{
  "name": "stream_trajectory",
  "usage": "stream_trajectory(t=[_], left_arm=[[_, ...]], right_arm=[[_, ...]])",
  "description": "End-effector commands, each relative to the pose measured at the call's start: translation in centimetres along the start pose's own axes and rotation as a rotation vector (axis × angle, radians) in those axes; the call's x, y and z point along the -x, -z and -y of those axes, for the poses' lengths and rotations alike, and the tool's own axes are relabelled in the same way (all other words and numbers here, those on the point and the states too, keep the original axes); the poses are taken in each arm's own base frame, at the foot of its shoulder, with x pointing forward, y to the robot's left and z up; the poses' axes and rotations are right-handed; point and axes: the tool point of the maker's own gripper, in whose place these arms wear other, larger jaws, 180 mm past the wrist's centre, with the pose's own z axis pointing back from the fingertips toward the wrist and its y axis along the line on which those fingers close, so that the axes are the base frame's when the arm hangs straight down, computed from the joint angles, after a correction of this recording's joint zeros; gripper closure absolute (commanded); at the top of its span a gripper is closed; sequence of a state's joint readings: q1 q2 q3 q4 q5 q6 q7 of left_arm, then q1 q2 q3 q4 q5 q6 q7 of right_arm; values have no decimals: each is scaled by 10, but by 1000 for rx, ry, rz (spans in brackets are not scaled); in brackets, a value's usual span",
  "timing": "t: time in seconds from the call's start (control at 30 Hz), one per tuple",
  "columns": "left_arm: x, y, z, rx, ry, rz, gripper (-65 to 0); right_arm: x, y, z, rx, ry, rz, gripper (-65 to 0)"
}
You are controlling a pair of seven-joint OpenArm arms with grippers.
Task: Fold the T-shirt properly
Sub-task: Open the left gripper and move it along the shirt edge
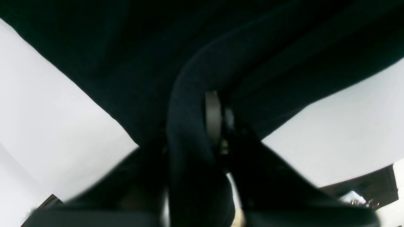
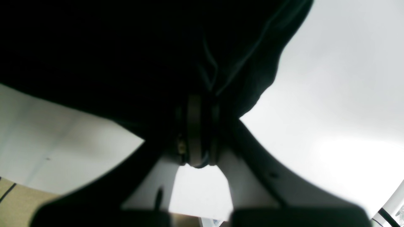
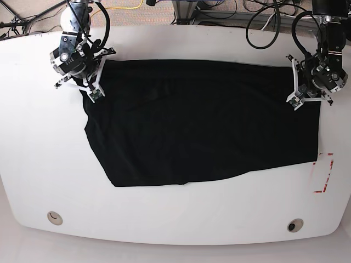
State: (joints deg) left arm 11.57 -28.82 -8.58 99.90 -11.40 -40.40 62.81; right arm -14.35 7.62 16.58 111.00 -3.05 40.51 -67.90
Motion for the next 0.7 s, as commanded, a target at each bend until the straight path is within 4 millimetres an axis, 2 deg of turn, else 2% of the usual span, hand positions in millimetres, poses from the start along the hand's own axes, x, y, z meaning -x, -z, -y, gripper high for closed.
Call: stream_trajectory(t=[0.0,0.13,0.27,0.43,0.67], left_arm=[[-3,-9,-23,-66,9,-9,-143],[-10,-12,-32,-87,4,8,-300],[-15,-16,-41,-107,-7,24,-399],[-11,-23,-53,-140,-35,14,-454],[3,-38,-80,-205,-105,-43,-458]], right_arm=[[-7,-3,15,47,1,26,0],[-3,3,11,30,6,20,0],[-2,5,9,18,10,18,0],[-2,4,8,19,10,19,-2],[2,-1,4,20,4,22,-5]])
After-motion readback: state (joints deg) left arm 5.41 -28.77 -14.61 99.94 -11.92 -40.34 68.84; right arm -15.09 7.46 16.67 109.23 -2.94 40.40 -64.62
